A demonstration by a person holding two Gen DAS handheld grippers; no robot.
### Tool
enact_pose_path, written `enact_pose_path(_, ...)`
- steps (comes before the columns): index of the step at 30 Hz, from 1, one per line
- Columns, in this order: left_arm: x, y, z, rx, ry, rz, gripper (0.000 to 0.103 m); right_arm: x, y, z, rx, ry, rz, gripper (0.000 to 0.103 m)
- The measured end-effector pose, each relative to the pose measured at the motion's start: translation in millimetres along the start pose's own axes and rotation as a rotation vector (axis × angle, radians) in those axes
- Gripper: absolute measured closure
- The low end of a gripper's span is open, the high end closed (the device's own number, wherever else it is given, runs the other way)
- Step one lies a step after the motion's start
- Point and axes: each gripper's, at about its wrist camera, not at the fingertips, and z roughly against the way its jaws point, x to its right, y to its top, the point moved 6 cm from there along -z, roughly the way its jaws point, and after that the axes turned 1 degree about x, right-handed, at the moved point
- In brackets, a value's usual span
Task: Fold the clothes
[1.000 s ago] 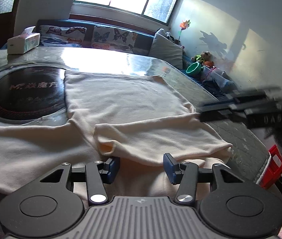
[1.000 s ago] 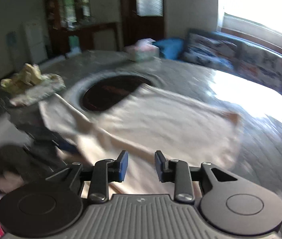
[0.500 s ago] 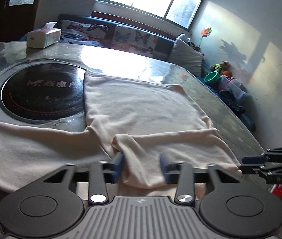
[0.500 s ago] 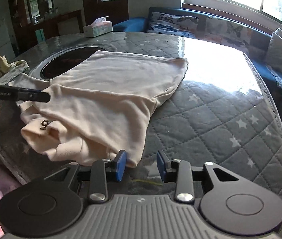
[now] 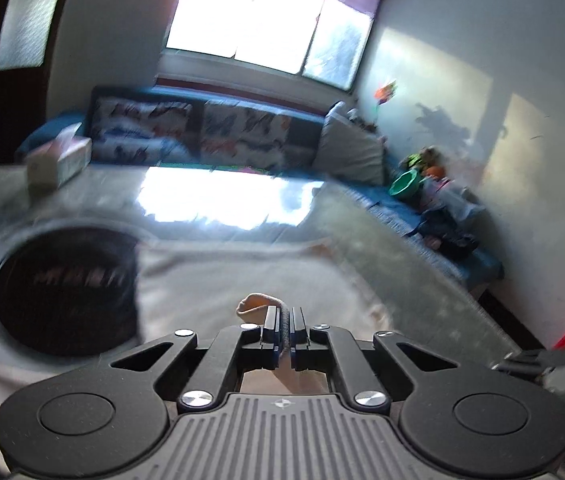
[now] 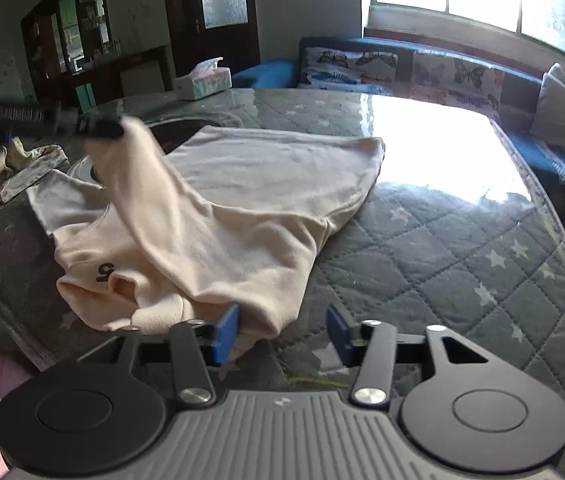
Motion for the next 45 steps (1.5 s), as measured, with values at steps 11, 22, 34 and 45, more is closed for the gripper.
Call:
enact_pose_path(11,68,66,-10,0.068,-0.134,-0.109,0.098,-6,3,-14,0.048,-0.037,-0.021,0.042)
enact_pose_path(22,73,77,-9,0.094,-0.144,-0.113,0.098,18,-7,-15,0.067,-0.172,-0.068,0.042)
enact_pose_path(34,23,22,-10,-0.008,-0.096,0.002,0.098,36,-16,-7,0.071,-0.241,-0.054,0.031)
enact_pose_path(45,-37,-55,-13,-0.139,0.003,0.102,0.098,29,-19,4,0.016,-0.17,0.05,0.028)
